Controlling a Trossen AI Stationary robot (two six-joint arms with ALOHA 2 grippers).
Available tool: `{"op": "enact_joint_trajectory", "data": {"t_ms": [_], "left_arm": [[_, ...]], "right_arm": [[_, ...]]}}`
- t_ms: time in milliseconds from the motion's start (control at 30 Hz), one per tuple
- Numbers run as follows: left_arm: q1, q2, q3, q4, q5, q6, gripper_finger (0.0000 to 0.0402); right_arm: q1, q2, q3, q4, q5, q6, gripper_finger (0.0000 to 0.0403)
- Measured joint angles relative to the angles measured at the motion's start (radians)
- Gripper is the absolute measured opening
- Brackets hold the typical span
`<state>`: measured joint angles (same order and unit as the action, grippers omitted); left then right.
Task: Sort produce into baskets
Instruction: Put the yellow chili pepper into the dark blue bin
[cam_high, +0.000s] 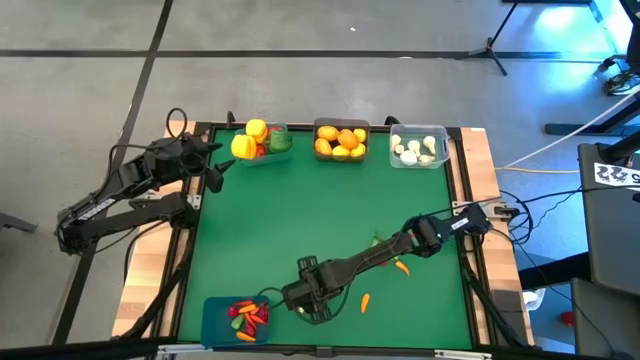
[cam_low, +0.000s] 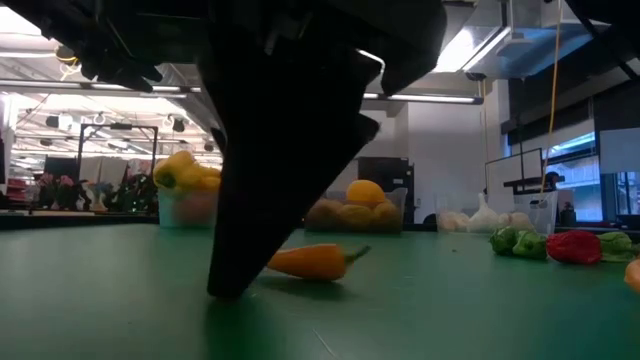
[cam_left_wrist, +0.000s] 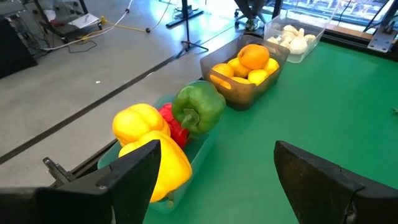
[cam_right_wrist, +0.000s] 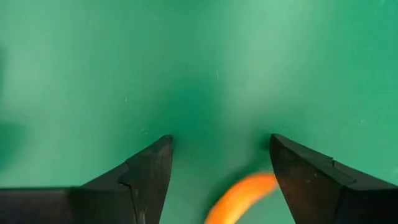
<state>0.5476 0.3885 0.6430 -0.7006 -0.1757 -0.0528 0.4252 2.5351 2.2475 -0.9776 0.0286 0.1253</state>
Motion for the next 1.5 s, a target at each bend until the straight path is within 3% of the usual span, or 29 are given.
{"op": "enact_joint_trajectory", "data": {"t_ms": [167,533,800,967,1100,1200,1500], "left_arm": [[0.0,0.0,0.0,0.0,0.0,0.0,0.0308],[0.0,0.0,0.0,0.0,0.0,0.0,0.0308],[0.0,0.0,0.0,0.0,0.0,0.0,0.0308],[0.0,0.0,0.0,0.0,0.0,0.0,0.0308],[0.0,0.0,0.0,0.0,0.0,-0.001,0.0308],[0.0,0.0,0.0,0.0,0.0,-0.001,0.0308],[0.0,0.0,0.0,0.0,0.0,-0.002,0.0308]], "right_arm": [[0.001,0.007,0.002,-0.011,0.002,0.016,0.0264],[0.014,0.003,0.002,-0.055,0.042,0.316,0.0264],[0.057,0.002,0.001,-0.084,0.097,0.354,0.0264],[0.068,-0.018,0.008,-0.12,0.252,0.468,0.0264],[0.066,-0.066,0.017,-0.146,0.383,0.655,0.0264],[0.062,-0.074,0.016,-0.166,0.325,0.703,0.0264],[0.078,-0.076,0.005,-0.119,0.195,0.578,0.0264]]}}
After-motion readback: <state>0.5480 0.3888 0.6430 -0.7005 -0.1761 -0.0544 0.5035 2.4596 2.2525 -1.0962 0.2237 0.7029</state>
